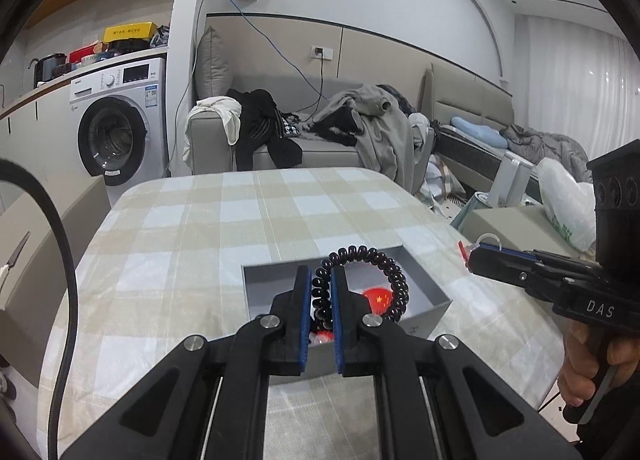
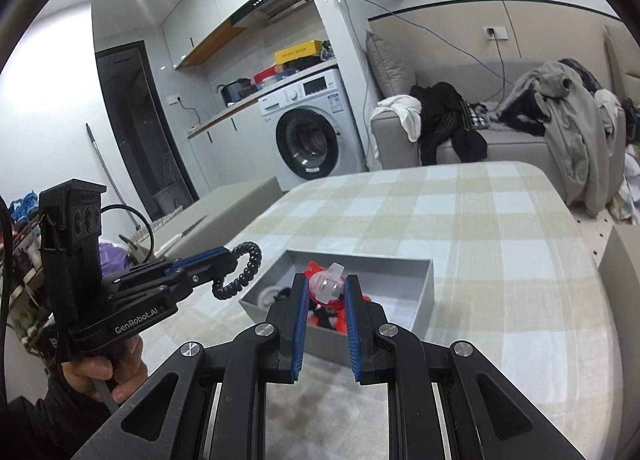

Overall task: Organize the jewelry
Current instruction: 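Carry the coiled hair tie and the charm bracelet over the gray box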

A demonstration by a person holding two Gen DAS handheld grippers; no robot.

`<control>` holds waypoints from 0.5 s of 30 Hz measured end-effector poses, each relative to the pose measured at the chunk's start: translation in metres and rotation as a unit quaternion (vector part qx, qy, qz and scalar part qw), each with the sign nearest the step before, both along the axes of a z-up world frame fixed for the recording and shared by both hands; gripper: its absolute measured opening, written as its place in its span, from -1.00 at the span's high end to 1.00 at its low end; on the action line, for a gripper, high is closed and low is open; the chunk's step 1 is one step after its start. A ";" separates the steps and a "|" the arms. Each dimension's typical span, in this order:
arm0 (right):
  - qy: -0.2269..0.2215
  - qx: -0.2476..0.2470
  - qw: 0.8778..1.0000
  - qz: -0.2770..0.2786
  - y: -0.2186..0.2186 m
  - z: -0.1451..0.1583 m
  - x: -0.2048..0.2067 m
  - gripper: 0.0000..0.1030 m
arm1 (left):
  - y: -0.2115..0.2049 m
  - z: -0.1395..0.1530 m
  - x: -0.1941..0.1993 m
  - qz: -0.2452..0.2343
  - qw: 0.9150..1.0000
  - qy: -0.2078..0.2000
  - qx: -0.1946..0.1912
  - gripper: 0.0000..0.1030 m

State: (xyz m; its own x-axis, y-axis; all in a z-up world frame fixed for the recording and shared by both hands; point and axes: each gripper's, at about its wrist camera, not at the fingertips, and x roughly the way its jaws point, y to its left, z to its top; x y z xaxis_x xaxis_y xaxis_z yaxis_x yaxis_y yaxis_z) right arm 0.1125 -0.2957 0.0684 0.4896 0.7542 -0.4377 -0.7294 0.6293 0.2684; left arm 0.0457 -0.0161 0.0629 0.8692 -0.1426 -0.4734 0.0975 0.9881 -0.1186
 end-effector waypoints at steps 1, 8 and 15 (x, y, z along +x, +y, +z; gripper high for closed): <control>-0.002 0.001 1.000 0.000 0.001 0.002 0.001 0.68 | 0.001 0.002 0.002 0.001 1.000 -0.004 -0.001 0.91; -0.003 0.007 1.000 -0.005 0.008 0.010 0.014 0.68 | 0.009 0.004 0.014 0.017 1.000 -0.016 -0.020 0.91; 0.014 -0.008 1.000 -0.013 0.009 -0.008 0.024 0.68 | 0.008 -0.010 0.016 0.022 1.000 0.000 -0.004 0.91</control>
State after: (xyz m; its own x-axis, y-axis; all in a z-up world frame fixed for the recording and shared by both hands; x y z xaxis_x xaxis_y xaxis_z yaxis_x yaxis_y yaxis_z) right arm 0.1369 -0.2864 0.0604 0.4965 0.7344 -0.4628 -0.7052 0.6521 0.2782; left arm 0.0617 -0.0076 0.0529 0.8748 -0.1093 -0.4720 0.0550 0.9903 -0.1273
